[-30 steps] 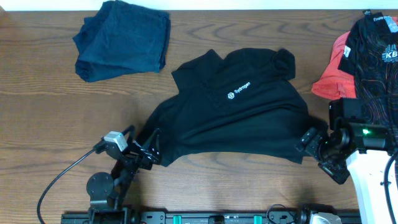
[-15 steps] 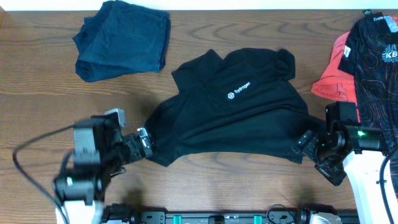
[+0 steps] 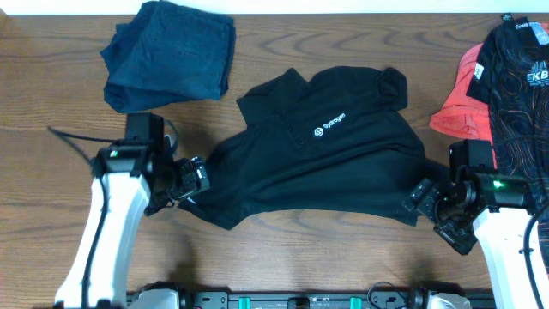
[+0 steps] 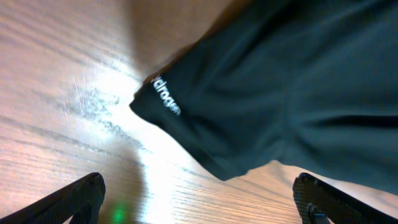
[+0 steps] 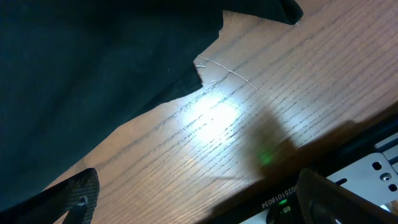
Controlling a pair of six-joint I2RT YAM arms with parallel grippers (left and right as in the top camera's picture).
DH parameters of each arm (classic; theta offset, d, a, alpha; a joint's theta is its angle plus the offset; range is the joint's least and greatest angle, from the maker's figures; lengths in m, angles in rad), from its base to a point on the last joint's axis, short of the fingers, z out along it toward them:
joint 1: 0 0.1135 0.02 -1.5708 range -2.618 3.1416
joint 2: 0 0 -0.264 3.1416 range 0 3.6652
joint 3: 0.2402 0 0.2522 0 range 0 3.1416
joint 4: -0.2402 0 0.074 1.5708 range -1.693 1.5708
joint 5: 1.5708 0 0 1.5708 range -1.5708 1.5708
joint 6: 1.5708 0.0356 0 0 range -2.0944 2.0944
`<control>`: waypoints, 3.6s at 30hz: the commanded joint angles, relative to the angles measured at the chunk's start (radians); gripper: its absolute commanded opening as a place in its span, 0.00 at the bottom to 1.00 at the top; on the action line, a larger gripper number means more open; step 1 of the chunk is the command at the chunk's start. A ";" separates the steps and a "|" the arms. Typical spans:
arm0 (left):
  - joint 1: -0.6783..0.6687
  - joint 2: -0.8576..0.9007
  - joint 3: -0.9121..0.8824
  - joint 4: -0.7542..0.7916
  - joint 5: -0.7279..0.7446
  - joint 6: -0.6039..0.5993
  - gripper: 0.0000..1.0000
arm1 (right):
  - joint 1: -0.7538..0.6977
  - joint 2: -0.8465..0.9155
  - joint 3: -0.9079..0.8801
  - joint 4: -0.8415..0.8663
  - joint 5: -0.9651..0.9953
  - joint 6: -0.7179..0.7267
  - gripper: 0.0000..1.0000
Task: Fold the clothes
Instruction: 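Grasp the shirt's left and right bottom corners with both grippers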
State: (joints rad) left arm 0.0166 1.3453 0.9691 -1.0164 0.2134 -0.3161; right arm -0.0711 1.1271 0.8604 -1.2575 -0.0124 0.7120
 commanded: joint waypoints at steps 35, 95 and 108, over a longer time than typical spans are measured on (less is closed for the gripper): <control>0.000 0.422 -0.108 0.296 -0.054 -0.020 0.41 | -0.006 -0.010 -0.207 0.109 -0.022 0.099 0.99; 0.000 0.422 -0.110 0.285 0.015 -0.003 0.31 | -0.006 0.333 -0.227 0.422 0.039 0.103 0.56; 0.000 0.422 -0.110 0.285 0.015 -0.003 0.31 | -0.006 0.333 -0.286 0.488 0.026 0.142 0.34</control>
State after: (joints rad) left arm 0.0177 1.7203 0.9054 -0.7422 0.2104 -0.3355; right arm -0.0711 1.4315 0.6178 -0.7738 -0.0338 0.8326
